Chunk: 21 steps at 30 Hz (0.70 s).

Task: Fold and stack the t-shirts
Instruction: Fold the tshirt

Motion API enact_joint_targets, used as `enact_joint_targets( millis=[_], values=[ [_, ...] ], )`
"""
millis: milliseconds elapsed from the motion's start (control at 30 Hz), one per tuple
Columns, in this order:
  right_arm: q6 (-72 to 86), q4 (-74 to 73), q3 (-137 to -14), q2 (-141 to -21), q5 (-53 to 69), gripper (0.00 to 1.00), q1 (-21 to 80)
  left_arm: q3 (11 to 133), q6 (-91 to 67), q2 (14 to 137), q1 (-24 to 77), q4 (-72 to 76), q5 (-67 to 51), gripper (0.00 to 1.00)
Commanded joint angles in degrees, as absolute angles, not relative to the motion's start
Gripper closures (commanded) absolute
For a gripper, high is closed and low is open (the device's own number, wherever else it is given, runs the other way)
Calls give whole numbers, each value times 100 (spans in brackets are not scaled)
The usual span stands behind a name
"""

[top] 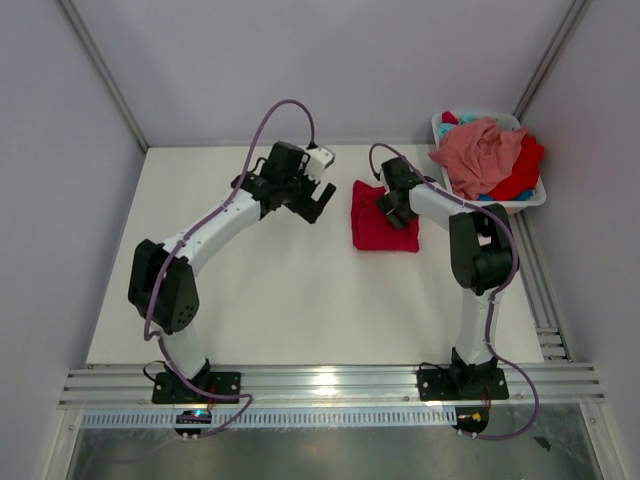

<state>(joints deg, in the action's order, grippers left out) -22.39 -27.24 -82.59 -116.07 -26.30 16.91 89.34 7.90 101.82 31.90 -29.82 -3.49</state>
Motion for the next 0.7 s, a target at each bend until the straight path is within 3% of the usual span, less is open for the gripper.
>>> enact_joint_targets(
  millis=[0, 333, 500, 667],
  values=[
    [-2671, -2426, -8226, -11707, -2874, 1, 1600, 9061, 721, 10283, 3199, -2786, -492, 1],
    [-2452, -2619, -8306, -11470, -2417, 1, 1617, 9018, 949, 10450, 3269, -2812, -316, 1],
    [-2277, -2864, -8051, -10480, -2022, 1, 1617, 8886, 1028, 10319, 3270, -2839, -448, 1],
    [-2145, -3830, -8630, -9871, -1758, 1, 1635, 8895, 1160, 10187, 3270, -2944, -465, 1]
  ],
)
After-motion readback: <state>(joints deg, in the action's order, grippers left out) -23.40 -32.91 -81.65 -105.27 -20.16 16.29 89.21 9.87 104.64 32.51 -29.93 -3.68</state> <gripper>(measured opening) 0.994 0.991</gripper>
